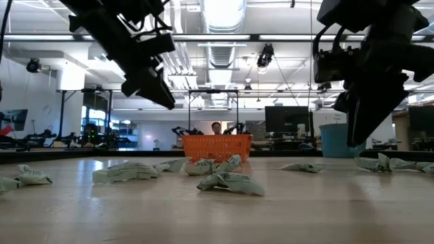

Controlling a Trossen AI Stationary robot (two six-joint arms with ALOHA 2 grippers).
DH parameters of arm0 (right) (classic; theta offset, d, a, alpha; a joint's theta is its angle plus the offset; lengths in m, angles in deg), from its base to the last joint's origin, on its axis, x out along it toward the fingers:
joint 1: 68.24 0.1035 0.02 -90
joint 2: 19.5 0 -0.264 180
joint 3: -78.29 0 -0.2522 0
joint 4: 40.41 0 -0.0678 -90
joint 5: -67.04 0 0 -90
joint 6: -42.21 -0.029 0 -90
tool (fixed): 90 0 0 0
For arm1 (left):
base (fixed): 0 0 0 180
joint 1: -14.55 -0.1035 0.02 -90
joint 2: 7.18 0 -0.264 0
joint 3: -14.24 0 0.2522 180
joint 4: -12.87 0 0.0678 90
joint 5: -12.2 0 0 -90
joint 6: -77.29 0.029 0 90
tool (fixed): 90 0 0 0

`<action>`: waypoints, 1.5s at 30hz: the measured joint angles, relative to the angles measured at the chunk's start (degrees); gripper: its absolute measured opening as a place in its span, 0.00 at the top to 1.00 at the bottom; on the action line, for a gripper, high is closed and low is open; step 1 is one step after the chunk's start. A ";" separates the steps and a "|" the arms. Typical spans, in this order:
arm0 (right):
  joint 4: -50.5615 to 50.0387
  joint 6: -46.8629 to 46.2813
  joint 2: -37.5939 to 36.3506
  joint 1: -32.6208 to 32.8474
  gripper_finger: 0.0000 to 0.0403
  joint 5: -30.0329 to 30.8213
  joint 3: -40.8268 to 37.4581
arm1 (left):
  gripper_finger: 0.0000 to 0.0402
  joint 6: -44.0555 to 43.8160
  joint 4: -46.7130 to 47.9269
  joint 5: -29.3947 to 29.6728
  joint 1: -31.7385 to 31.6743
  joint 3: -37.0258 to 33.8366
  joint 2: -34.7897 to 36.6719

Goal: Pick and place items into bin
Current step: Put the stevia packet into the orange bin

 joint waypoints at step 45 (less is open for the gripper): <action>4.50 19.69 6.80 -0.07 0.98 6.78 4.13 | 0.71 -1.07 0.88 0.04 1.73 -0.15 2.39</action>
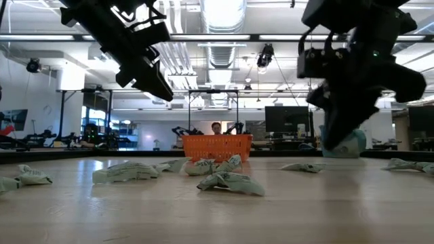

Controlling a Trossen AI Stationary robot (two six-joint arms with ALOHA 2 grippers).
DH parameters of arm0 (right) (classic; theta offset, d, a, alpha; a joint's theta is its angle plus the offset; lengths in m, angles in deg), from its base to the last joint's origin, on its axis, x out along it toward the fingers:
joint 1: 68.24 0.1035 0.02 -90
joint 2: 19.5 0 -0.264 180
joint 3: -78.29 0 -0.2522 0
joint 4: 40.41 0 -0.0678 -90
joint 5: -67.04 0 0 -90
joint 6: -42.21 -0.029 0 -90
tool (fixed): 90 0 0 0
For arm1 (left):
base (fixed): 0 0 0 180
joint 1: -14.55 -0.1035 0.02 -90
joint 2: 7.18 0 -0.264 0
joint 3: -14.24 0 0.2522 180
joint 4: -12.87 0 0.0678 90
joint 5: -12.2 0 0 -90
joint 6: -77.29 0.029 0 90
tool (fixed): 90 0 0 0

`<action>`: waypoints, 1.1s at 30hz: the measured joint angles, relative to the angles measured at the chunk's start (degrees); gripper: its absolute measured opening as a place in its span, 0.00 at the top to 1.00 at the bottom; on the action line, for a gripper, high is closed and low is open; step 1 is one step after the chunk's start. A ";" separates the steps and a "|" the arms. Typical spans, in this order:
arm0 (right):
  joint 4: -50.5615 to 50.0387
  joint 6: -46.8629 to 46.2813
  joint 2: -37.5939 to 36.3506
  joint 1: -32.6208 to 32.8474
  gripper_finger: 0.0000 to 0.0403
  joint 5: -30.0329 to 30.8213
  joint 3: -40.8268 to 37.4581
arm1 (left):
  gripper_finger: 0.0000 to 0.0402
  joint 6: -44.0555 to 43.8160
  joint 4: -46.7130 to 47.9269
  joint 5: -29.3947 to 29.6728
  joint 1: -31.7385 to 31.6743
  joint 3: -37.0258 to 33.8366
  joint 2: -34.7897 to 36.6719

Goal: Pick and place items into bin
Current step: Put the stevia packet into the orange bin

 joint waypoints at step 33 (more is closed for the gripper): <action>40.98 37.67 0.38 -26.10 0.98 -0.91 -0.02 | 0.71 -13.33 2.12 0.03 0.55 0.00 -0.04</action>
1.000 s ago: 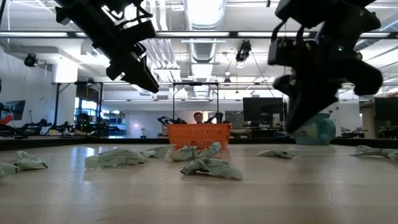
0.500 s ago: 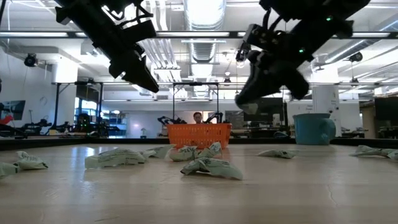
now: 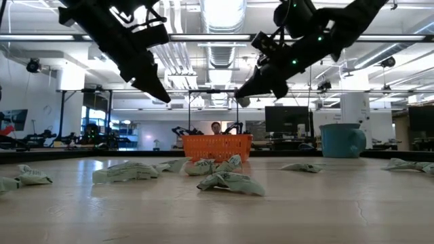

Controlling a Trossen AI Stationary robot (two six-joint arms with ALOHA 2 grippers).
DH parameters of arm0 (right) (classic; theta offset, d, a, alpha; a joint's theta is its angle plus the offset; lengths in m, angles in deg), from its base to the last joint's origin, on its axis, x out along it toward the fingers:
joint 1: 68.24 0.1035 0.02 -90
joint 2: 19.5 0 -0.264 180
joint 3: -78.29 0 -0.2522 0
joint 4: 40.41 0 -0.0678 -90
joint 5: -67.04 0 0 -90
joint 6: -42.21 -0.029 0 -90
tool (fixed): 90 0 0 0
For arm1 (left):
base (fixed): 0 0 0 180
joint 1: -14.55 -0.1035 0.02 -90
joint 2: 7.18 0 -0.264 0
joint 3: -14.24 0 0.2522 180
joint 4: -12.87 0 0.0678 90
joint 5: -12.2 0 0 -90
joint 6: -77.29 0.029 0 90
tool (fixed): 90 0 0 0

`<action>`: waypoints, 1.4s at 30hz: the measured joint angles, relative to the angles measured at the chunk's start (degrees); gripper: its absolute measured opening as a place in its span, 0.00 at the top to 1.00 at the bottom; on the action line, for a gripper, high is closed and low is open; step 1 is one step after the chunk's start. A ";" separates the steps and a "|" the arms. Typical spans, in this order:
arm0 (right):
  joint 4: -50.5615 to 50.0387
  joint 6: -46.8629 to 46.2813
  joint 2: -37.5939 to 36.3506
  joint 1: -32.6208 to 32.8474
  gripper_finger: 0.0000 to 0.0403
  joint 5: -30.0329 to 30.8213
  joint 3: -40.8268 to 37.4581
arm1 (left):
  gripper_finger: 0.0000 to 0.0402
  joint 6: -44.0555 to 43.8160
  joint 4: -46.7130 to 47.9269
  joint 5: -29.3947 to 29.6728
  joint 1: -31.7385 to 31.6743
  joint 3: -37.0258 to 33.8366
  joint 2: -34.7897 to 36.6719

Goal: Pick and place items into bin
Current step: Put the stevia packet into the orange bin

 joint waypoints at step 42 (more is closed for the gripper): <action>-23.65 -3.48 -7.28 -3.18 0.64 -12.18 -0.09 | 0.71 2.92 -6.57 -26.13 2.16 1.10 -16.63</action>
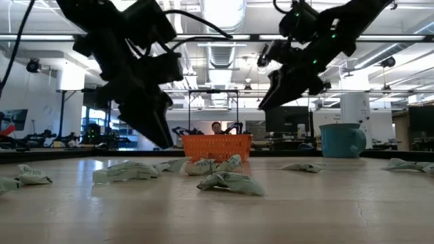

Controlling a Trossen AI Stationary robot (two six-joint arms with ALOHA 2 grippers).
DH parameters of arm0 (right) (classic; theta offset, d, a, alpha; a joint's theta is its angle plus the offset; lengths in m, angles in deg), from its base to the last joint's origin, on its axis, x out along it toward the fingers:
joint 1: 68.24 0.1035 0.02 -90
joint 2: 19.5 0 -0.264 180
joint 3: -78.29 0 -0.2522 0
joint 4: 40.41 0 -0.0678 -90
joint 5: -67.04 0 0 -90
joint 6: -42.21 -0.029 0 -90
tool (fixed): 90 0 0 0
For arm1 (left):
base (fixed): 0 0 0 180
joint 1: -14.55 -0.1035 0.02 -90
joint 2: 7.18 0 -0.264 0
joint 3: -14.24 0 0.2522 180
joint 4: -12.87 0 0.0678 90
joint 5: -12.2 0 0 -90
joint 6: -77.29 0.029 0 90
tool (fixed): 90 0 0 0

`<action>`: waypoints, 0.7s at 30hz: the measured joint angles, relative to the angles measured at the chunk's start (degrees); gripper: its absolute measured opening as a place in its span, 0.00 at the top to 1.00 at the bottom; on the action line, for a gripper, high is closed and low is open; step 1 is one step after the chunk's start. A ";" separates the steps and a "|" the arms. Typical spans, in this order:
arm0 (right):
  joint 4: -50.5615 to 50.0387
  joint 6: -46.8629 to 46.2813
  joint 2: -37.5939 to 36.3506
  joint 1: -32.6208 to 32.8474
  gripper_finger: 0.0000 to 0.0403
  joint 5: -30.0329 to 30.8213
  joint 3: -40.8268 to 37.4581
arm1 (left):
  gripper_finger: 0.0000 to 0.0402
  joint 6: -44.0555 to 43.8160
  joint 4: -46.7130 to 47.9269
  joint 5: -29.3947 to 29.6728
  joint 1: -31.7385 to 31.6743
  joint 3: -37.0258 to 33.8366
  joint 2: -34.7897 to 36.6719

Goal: Pick and place items into bin
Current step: Put the stevia packet into the orange bin

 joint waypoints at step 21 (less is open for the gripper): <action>-2.02 -0.63 -7.29 1.46 0.76 -3.86 -3.69 | 0.72 2.05 -8.80 -9.85 0.04 1.81 -9.49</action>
